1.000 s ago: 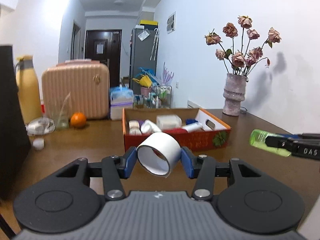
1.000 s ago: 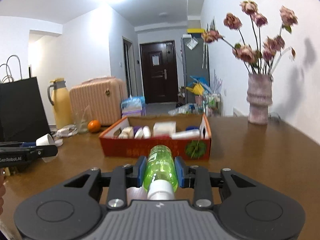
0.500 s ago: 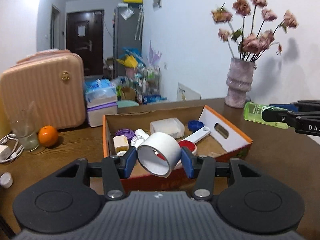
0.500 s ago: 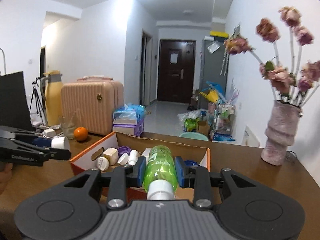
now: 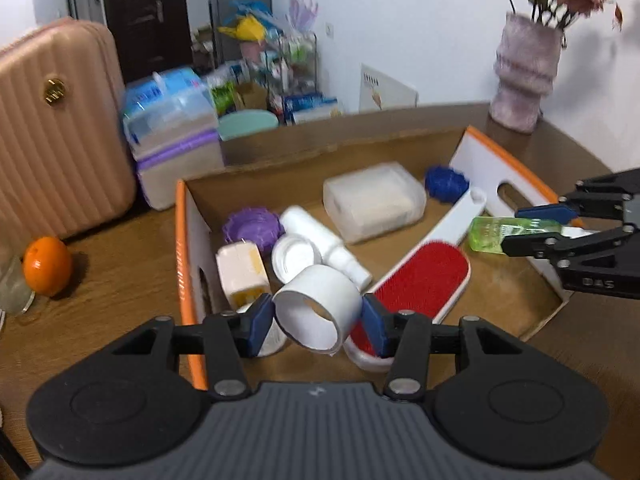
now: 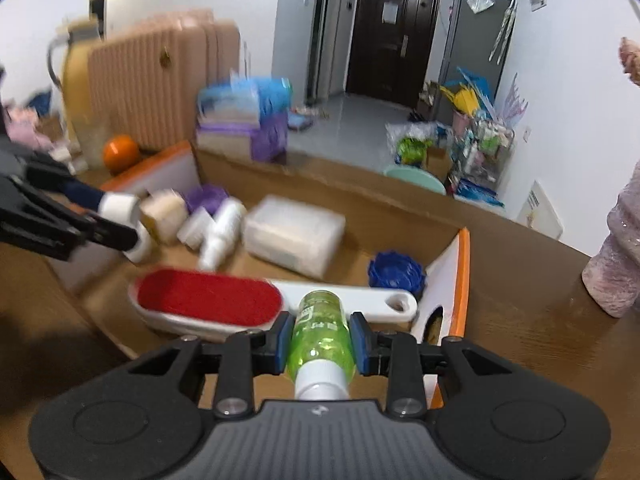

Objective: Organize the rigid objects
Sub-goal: 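Lower the tape roll and spray bottle into the box and open both tools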

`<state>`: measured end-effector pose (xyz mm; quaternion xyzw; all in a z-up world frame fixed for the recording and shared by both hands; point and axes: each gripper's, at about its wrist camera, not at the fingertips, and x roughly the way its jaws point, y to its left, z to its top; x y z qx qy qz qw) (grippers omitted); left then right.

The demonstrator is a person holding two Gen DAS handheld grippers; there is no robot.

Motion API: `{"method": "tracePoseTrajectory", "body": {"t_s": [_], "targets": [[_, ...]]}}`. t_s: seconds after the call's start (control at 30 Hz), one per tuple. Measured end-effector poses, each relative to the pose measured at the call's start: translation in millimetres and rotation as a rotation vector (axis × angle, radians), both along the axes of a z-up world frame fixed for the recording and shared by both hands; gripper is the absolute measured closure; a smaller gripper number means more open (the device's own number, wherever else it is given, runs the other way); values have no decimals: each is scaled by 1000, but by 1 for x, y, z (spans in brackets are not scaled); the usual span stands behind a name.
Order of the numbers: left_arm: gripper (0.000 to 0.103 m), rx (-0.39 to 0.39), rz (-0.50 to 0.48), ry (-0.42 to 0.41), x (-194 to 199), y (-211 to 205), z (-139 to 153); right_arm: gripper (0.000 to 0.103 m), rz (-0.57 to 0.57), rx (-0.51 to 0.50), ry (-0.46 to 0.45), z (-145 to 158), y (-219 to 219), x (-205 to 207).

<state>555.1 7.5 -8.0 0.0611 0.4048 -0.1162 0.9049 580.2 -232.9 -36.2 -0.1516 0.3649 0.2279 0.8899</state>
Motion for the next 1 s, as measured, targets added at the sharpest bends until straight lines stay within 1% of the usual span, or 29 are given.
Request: {"method": "tracePoseTrajectory", "body": {"t_s": [0.07,0.1,0.17,0.23,0.3,0.37,0.43,0.53,0.57,0.63,0.7,0.77,0.8,0.83,0.9,0.97,1.0], "targets": [[49,19,-2,-1,1,-2,-5,74,7,-14,-6,-8,1,3],[44,23,5,-6,2,-3,-6,74,2,-23,-22,-9,1,3],[43,20,11,-3,5,-1,-6,71,-18,-31,-54,-7,-1,3],[43,20,32,3,7,1,-3,71,-28,-14,-59,0,-6,2],[41,19,49,9,6,3,3,71,-36,11,-46,10,-10,4],[37,18,67,11,3,5,11,71,-46,36,-24,22,-15,6],[30,17,89,10,0,7,18,71,-56,68,6,33,-17,7],[26,14,113,-1,-10,8,29,70,-78,113,36,48,-19,2],[26,10,120,-11,-15,9,35,68,-90,127,43,52,-20,-1],[24,10,130,-38,-27,9,46,66,-103,147,49,62,-19,-9],[22,8,140,-82,-43,9,62,61,-107,153,36,72,-17,-20],[20,2,157,-128,-60,10,78,45,-106,161,16,84,-16,-35],[20,-4,166,-150,-69,11,84,42,-101,162,6,90,-15,-43],[18,-13,178,-171,-78,13,90,40,-97,161,-3,96,-14,-52],[17,-15,202,-219,-99,12,100,39,-90,158,-23,104,-11,-70],[17,-22,223,-294,-121,10,106,35,-95,167,-63,111,-10,-89],[14,-25,226,-327,-132,8,107,33,-97,174,-90,114,-10,-99]]}}
